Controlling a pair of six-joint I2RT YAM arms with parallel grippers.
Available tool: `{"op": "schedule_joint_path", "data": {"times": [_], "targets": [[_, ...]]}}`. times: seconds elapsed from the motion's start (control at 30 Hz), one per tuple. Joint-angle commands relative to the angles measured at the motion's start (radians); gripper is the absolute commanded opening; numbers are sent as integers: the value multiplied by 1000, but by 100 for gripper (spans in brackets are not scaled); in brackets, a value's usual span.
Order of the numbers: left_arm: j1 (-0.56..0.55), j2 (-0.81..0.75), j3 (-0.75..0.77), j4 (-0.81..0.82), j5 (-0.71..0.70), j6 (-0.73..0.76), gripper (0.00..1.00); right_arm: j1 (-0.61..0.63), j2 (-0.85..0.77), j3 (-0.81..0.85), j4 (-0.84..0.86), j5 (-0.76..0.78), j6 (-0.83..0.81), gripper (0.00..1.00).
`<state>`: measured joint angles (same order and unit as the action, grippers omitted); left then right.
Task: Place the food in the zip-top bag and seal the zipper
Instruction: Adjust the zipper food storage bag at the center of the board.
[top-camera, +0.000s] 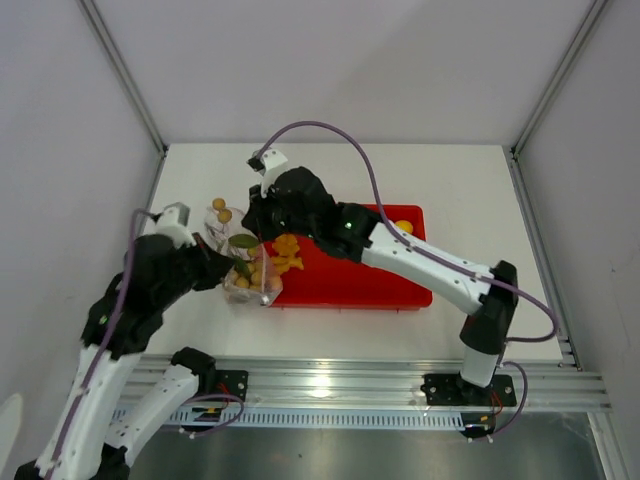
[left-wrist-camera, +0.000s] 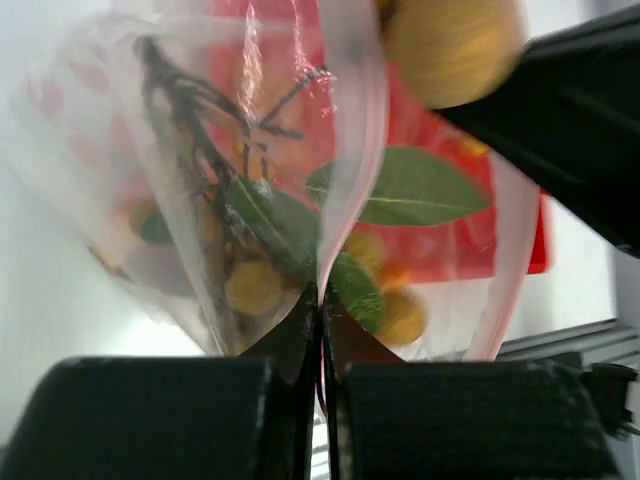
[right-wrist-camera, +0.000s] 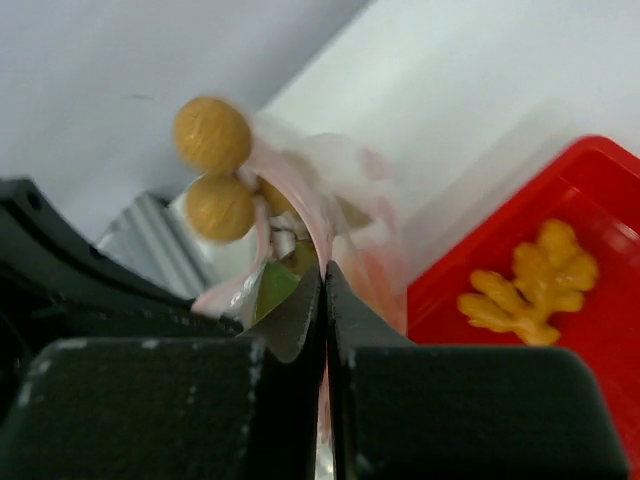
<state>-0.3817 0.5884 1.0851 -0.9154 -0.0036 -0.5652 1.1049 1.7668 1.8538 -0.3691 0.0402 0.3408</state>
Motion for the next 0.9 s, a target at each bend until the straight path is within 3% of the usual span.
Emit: {"op": "schedule_joint_path", "data": {"times": [0.0,0.13,0.17,0.23,0.27,0.33,0.43,0.6,0.63,0.73,0.77,0.87], "targets": [[93,126,-51,56,126,22,1,-56,97,33,29,-40,34,0],[93,79,143,4,79,30,1,39,76,221,-57,45,-139,0],[93,52,239,-38,88,24,0,111,41,235,-62,108,-223,0],[93,-7,269,-43,103,13,1,153,-30,153,2,174,-302,0],[93,-42,263,-39,100,7,1,229,-73,83,118,200,-327,0],[93,-149,163,-45,65,-18,1,265,-183,-164,230,225,-324,0],[93,-170,-39,-53,36,-19,1,163,-141,-283,285,155,-177,0],[93,-102,-88,30,79,-6,1,72,-18,-110,138,107,-100,0],[93,-67,-73,26,80,1,1,59,24,1,96,98,-88,0],[93,6,57,-12,65,39,1,-6,141,280,-129,90,-33,0],[93,19,162,-23,79,45,1,-20,163,339,-218,76,-22,0],[93,13,278,-46,86,48,1,-33,168,430,-266,38,-13,0]]}}
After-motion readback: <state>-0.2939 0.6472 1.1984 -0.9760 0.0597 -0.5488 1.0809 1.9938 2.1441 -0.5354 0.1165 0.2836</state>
